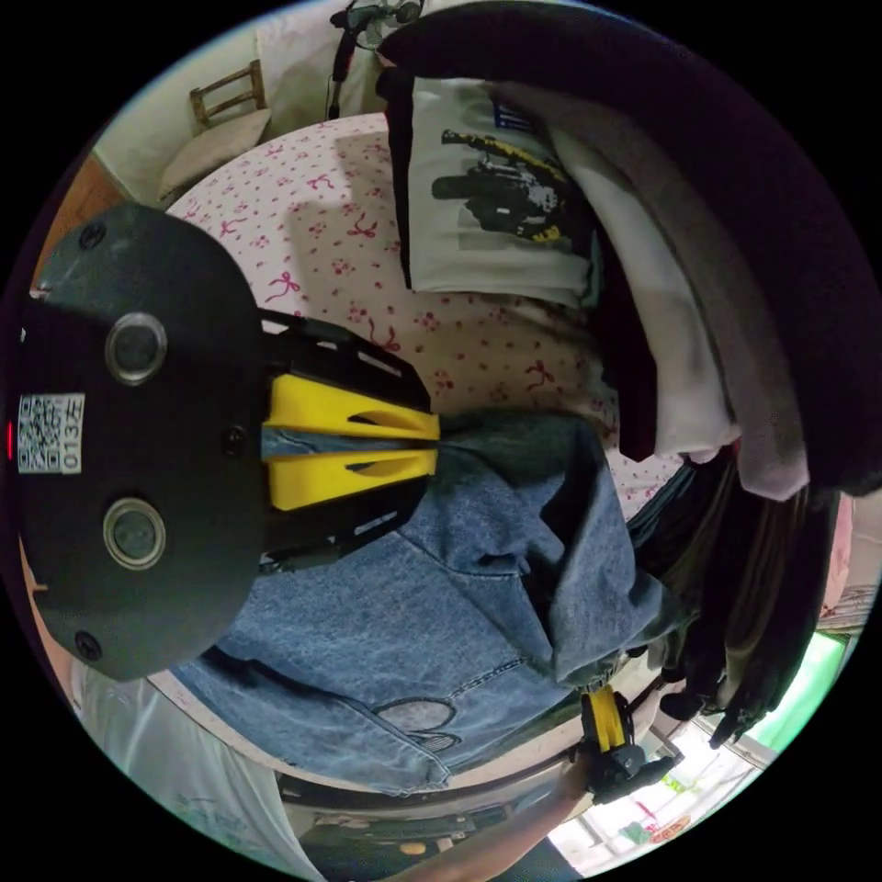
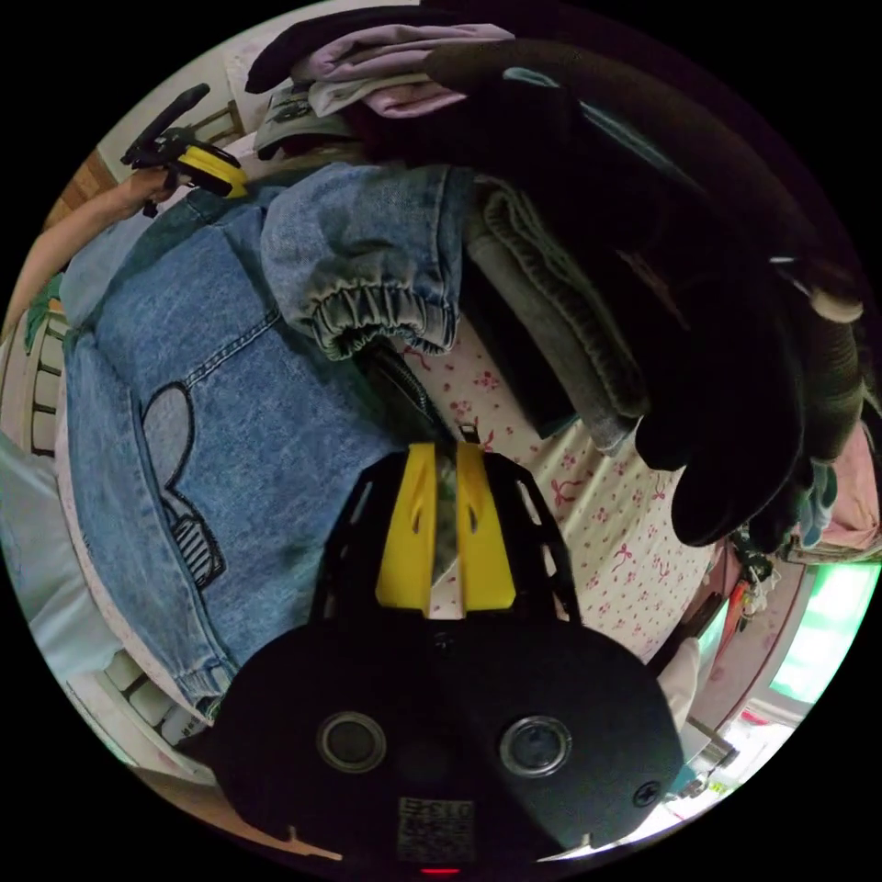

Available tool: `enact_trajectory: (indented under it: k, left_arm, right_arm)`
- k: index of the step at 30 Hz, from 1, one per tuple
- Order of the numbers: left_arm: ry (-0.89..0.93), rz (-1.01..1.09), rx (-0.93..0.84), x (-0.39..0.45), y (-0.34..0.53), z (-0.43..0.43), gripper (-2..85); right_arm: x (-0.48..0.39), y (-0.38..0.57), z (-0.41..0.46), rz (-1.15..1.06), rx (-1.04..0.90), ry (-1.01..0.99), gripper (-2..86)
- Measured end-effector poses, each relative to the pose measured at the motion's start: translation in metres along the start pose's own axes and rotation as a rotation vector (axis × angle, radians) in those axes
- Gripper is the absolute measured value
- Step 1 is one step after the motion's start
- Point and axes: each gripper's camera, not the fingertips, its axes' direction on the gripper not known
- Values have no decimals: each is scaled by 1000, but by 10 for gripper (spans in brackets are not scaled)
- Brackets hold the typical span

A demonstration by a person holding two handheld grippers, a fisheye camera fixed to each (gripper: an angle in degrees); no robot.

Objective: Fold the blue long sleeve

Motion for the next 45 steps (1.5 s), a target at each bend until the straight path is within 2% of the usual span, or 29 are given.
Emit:
enact_trajectory:
  k: [11, 17, 20, 23, 25, 26, 30, 33, 36, 39, 43, 45]
  left_arm:
    - [-231, 214, 305, 84, 104, -104, 5]
    - [-220, 229, 254, 137, 185, -91, 6]
    - [-177, 198, 130, 145, 210, -52, 8]
    - [-171, 166, 90, 144, 223, -42, 10]
    - [-141, 138, 114, 137, 232, -62, 15]
    - [-132, 126, 127, 135, 235, -68, 17]
    - [-34, -74, 250, 103, 258, -94, 76]
    - [51, -136, 228, 91, 251, -84, 101]
    - [79, -136, 153, 92, 236, -61, 77]
    - [54, -45, 17, 100, 232, -39, 27]
    - [112, -53, 59, 95, 258, -48, 8]
    - [134, -73, 108, 91, 273, -59, 4]
  right_arm:
    - [-140, 94, -113, -44, 207, 372, 7]
    - [-231, 154, -102, 38, 143, 437, 7]
    - [-254, 169, -74, 95, 60, 400, 5]
    - [-270, 180, -81, 93, 58, 499, 2]
    - [-267, 187, -101, 139, 47, 468, 1]
    - [-262, 196, -118, 206, 102, 426, 0]
    - [-244, 218, -151, 344, 220, 339, 1]
    - [-230, 222, -161, 425, 275, 307, 4]
    - [-223, 224, -159, 470, 280, 287, 4]
    - [-215, 232, -123, 429, 55, 160, 3]
    - [-196, 265, -147, 482, 130, 40, 10]
    - [-188, 276, -169, 526, 259, 22, 19]
